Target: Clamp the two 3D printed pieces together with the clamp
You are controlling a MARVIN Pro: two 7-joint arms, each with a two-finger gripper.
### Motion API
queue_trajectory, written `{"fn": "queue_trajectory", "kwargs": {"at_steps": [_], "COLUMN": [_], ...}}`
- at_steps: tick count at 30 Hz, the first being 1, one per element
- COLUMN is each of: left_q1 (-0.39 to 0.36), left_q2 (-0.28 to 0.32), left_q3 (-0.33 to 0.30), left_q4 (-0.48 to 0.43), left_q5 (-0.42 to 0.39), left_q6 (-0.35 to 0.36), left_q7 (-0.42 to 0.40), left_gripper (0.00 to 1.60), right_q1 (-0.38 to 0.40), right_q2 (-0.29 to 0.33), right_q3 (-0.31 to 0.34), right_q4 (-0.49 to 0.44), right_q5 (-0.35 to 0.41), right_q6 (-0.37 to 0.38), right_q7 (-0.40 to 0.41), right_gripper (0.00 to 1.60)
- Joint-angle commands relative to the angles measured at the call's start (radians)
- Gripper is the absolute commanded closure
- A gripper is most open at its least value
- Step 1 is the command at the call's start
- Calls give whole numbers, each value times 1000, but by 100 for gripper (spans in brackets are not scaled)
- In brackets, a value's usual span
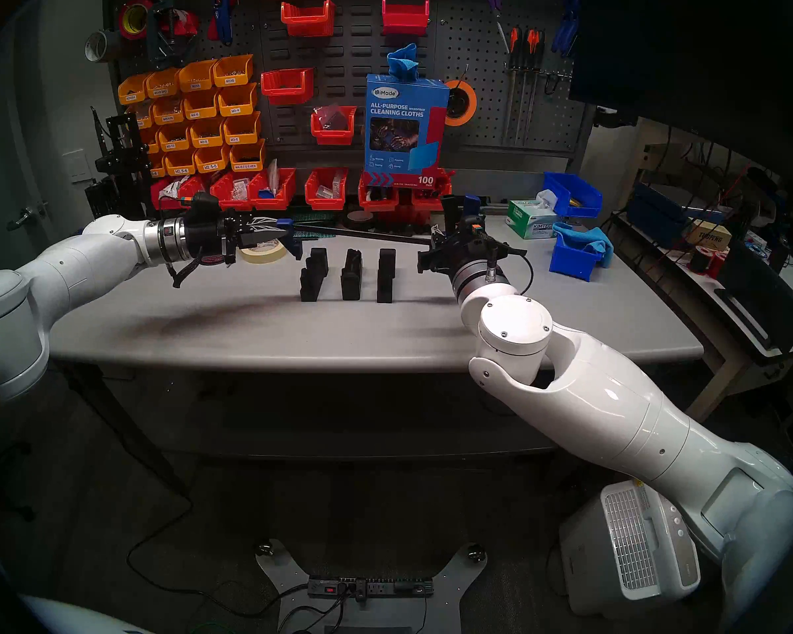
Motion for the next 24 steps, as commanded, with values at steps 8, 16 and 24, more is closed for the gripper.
{"fn": "queue_trajectory", "kwargs": {"at_steps": [8,16,24], "left_q1": [-51,-46,-31], "left_q2": [-14,-52,-97], "left_q3": [-17,1,3], "left_q4": [69,146,214], "left_q5": [0,22,31], "left_q6": [0,41,59], "left_q7": [-21,6,15], "left_gripper": [160,160,160], "right_q1": [67,73,70], "right_q2": [-48,-45,-29], "right_q3": [-21,-32,-32], "right_q4": [5,2,-24], "right_q5": [-35,-36,-35], "right_q6": [4,4,7], "right_q7": [20,18,11], "right_gripper": [160,160,160]}}
